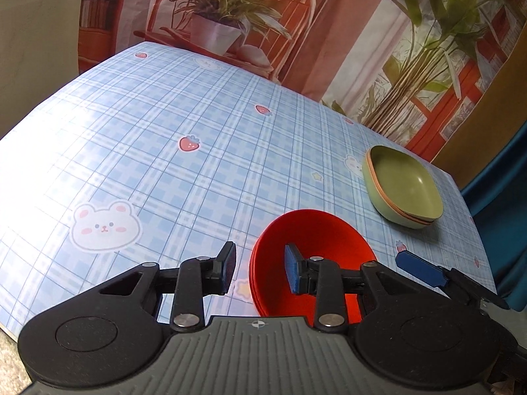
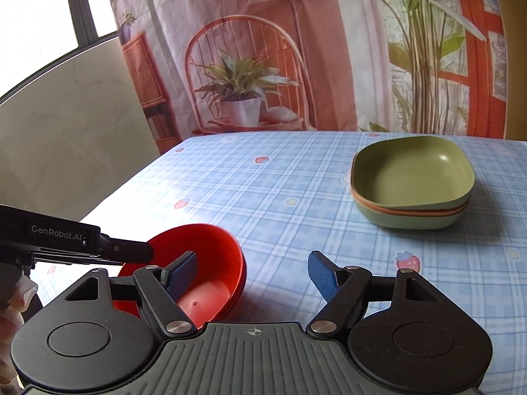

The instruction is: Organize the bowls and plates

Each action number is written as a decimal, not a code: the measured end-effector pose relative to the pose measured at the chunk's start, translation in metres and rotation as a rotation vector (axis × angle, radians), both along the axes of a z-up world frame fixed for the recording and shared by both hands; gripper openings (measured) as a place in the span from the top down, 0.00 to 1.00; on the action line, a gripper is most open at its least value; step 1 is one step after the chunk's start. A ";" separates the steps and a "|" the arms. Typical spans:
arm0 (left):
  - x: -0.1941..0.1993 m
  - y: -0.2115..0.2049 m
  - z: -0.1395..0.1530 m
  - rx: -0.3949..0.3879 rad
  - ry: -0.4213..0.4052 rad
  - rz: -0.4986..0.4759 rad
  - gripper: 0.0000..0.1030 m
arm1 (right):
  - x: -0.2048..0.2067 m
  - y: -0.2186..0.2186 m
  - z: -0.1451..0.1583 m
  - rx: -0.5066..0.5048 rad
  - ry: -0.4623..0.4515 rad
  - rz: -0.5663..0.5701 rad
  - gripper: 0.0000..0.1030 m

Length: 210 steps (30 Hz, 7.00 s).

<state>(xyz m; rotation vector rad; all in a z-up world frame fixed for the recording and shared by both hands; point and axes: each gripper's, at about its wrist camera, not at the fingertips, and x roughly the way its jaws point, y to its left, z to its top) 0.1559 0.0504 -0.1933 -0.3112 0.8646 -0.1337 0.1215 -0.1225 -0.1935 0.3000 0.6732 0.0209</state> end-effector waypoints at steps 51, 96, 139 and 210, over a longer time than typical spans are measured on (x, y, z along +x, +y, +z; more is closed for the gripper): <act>-0.004 -0.010 -0.022 -0.039 0.001 -0.034 0.84 | 0.000 -0.008 -0.012 0.113 0.028 0.031 0.87; 0.169 -0.147 0.007 -0.007 -0.077 -0.363 0.89 | 0.056 -0.184 0.013 -0.015 -0.065 -0.340 0.92; 0.171 -0.154 0.007 0.183 -0.100 -0.382 0.86 | 0.081 -0.175 -0.006 -0.103 0.044 -0.280 0.84; -0.122 -0.040 0.215 0.315 -0.507 -0.104 0.00 | -0.140 -0.026 0.221 -0.224 -0.193 -0.332 0.00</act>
